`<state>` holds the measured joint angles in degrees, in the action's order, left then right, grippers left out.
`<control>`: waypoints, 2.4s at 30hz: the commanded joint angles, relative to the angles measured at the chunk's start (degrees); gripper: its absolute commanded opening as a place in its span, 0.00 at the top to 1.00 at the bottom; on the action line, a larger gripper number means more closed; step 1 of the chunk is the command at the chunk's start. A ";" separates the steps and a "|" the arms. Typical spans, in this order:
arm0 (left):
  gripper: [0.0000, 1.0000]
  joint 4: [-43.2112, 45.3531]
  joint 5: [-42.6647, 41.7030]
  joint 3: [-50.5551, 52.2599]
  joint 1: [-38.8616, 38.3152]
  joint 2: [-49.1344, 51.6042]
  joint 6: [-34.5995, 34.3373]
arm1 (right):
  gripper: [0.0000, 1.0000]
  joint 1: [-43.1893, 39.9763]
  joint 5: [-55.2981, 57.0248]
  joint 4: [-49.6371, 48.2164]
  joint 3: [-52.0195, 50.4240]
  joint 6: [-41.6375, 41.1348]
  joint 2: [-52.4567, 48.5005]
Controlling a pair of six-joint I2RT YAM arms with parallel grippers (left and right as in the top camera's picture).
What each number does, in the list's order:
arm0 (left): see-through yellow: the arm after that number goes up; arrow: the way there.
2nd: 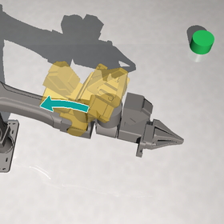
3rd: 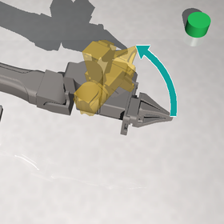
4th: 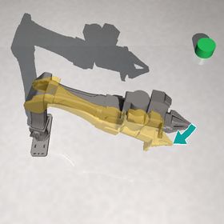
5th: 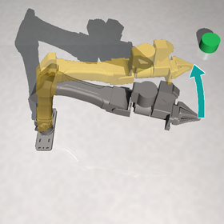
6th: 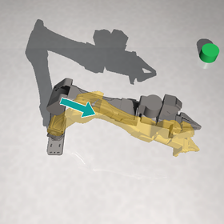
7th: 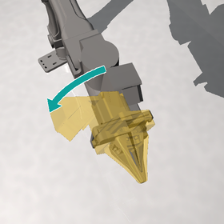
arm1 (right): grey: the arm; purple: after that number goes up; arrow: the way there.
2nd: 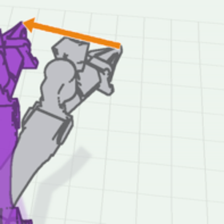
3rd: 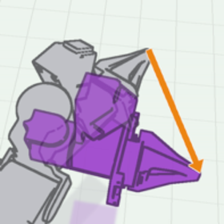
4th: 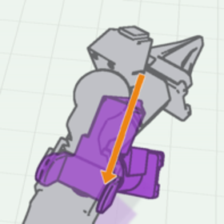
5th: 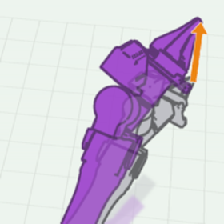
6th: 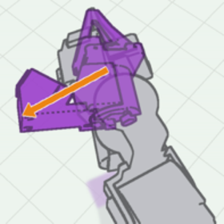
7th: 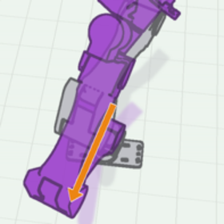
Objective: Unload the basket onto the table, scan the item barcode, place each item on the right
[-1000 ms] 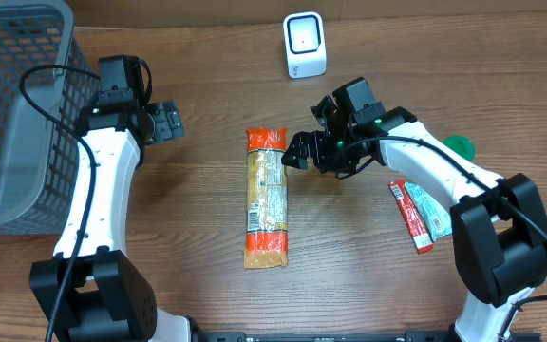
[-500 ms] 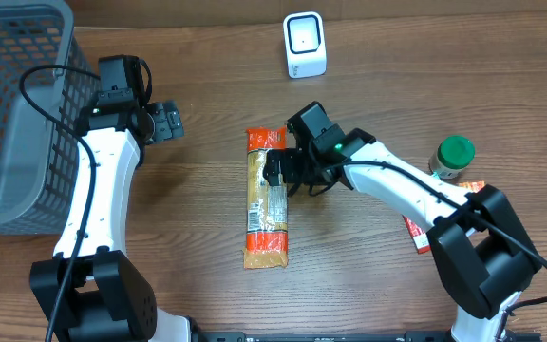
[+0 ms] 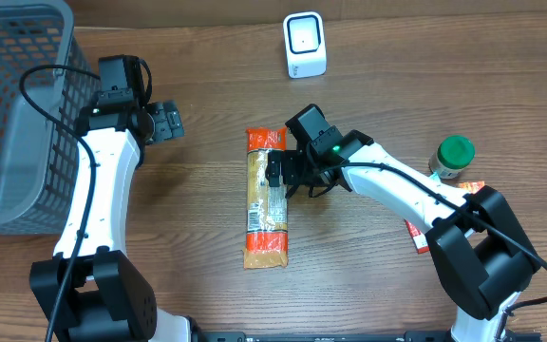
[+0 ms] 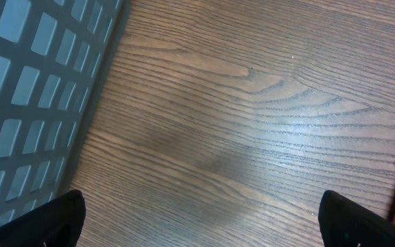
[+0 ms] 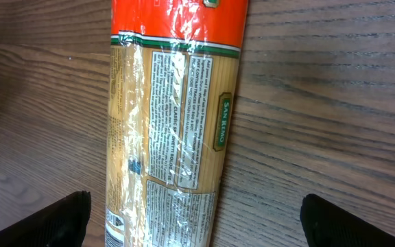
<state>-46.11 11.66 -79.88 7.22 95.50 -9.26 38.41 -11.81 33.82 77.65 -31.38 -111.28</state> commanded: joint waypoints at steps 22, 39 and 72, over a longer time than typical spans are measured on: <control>0.96 -11.54 -24.79 1.49 -1.51 0.07 -6.08 | 0.00 0.37 1.92 -0.13 -0.44 -0.35 0.63; 0.96 13.62 -24.61 23.28 -13.86 0.07 -8.02 | 0.00 0.35 -5.77 0.07 -0.44 -0.37 -0.39; 0.96 17.92 -28.24 23.58 -15.56 17.64 -10.08 | 0.13 -8.48 -32.24 0.11 -0.46 5.90 -13.20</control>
<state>-26.55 -18.33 -59.64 -7.75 107.42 -18.57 29.45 -41.19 33.78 77.69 -25.87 -120.64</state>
